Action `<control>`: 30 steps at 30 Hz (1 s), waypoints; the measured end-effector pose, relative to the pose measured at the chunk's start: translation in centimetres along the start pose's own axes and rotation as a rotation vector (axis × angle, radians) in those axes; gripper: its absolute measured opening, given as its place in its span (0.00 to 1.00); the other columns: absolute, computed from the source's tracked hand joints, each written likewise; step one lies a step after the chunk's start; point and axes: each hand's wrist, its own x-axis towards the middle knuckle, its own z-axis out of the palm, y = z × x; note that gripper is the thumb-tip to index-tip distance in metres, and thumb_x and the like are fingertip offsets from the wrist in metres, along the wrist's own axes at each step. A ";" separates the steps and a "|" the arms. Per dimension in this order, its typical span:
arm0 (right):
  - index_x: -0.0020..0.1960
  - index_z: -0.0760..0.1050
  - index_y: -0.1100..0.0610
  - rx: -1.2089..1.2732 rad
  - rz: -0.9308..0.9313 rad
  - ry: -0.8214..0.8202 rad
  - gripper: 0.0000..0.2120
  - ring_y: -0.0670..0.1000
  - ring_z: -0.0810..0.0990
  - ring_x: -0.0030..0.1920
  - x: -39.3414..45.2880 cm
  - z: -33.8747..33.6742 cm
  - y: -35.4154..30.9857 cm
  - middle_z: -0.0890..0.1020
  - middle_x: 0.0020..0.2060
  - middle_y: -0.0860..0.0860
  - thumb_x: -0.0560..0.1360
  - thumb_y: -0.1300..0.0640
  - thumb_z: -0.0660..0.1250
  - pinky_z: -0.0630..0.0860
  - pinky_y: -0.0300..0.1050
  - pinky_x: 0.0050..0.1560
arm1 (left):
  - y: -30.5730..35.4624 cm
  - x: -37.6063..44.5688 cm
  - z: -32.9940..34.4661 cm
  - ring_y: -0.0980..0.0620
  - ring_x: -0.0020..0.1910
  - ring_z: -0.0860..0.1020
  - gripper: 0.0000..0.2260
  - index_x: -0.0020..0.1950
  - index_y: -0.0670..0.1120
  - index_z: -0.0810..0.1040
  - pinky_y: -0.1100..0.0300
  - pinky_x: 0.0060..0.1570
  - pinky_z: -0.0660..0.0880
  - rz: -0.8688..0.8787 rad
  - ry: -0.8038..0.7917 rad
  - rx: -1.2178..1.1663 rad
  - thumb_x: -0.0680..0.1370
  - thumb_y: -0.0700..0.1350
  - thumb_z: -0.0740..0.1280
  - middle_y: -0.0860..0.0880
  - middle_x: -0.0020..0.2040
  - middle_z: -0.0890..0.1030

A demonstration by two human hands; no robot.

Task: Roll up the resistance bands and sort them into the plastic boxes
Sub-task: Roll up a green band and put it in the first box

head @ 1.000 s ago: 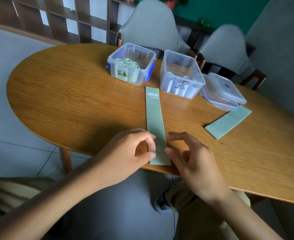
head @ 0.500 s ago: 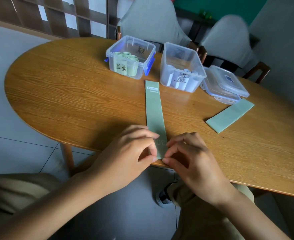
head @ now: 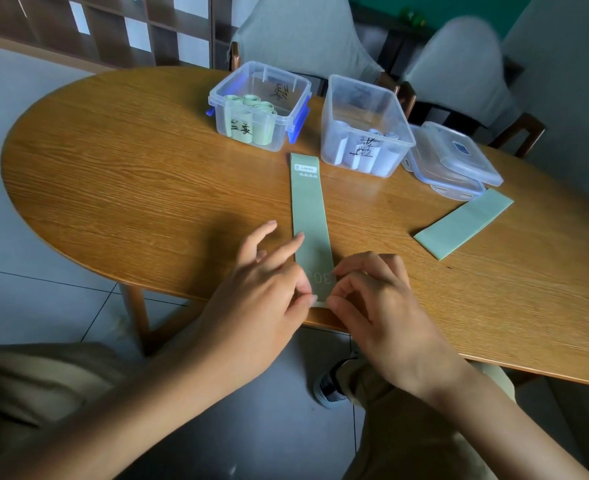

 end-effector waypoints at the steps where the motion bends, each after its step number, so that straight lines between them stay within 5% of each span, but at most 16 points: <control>1: 0.46 0.78 0.50 -0.001 0.016 0.005 0.03 0.44 0.65 0.60 0.1 0.0 -0.1 0.72 0.55 0.39 0.79 0.53 0.69 0.62 0.28 0.61 | 0.1 0.0 0.0 0.44 0.76 0.61 0.05 0.41 0.51 0.76 0.58 0.72 0.57 -0.014 0.015 0.009 0.74 0.50 0.68 0.48 0.70 0.76; 5: 0.46 0.78 0.47 0.018 0.072 0.053 0.04 0.45 0.67 0.55 0.5 0.1 -0.3 0.72 0.49 0.39 0.75 0.54 0.72 0.62 0.26 0.55 | 0.6 0.4 -0.4 0.51 0.59 0.70 0.11 0.43 0.51 0.72 0.62 0.58 0.65 -0.039 0.065 0.009 0.71 0.47 0.74 0.56 0.52 0.80; 10: 0.46 0.77 0.49 0.012 0.040 0.172 0.07 0.46 0.74 0.48 0.4 0.3 -0.9 0.78 0.40 0.40 0.73 0.57 0.74 0.70 0.37 0.47 | 1.2 0.4 -0.8 0.54 0.42 0.71 0.14 0.42 0.47 0.71 0.57 0.35 0.71 0.017 0.111 -0.022 0.69 0.39 0.76 0.56 0.37 0.74; 18: 0.44 0.79 0.59 -0.240 -0.120 0.361 0.03 0.56 0.76 0.43 -1.3 2.0 -1.1 0.80 0.38 0.51 0.77 0.63 0.69 0.74 0.54 0.42 | 0.9 -0.1 -0.6 0.50 0.39 0.73 0.08 0.40 0.43 0.73 0.59 0.35 0.69 0.168 0.164 0.070 0.71 0.35 0.72 0.52 0.36 0.74; 30: 0.46 0.84 0.57 -0.108 -0.125 0.369 0.02 0.51 0.77 0.47 -2.0 2.1 -0.4 0.83 0.44 0.48 0.76 0.62 0.73 0.75 0.46 0.47 | -0.2 -0.7 -0.2 0.48 0.46 0.74 0.06 0.43 0.44 0.80 0.55 0.47 0.74 0.228 0.147 0.090 0.79 0.43 0.72 0.52 0.42 0.79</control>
